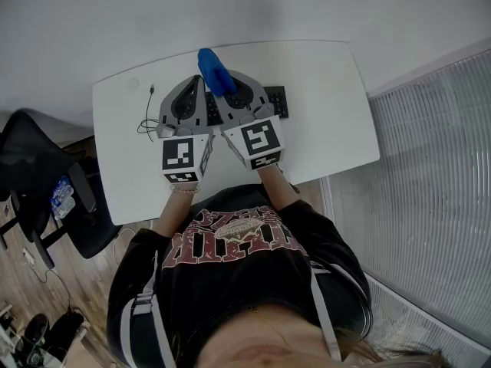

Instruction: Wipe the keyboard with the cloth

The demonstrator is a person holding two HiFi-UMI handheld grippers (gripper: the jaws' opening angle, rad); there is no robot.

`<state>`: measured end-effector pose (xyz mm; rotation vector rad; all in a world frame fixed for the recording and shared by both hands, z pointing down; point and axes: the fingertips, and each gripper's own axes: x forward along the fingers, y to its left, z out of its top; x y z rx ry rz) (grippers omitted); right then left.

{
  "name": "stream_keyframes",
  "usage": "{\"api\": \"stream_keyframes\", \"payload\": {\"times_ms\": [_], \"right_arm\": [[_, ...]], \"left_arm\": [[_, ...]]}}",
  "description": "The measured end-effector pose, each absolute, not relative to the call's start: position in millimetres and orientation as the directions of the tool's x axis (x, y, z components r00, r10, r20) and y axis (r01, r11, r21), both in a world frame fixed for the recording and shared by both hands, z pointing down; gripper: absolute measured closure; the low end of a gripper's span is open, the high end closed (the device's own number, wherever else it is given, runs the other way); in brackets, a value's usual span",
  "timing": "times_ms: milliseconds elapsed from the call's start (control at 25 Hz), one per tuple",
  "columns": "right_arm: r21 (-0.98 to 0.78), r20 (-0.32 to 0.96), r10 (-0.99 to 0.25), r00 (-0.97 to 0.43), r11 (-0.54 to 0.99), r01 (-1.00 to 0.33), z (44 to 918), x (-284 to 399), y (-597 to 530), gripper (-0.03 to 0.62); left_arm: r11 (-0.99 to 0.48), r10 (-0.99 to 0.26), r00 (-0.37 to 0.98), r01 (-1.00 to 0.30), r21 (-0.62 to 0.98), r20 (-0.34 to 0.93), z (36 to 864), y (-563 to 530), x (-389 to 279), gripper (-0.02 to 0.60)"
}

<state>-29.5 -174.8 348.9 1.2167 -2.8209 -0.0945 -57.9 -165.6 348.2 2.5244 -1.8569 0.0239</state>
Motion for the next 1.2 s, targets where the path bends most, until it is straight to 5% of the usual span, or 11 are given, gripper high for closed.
{"api": "stream_keyframes", "payload": {"times_ms": [1200], "right_arm": [[0.088,0.048,-0.729,-0.682,0.684,-0.724,350.4,-25.3,-171.8,0.53]], "left_arm": [[-0.3,-0.954,0.3,-0.954,-0.022,0.022,346.7,-162.0,-53.7,0.549]]}}
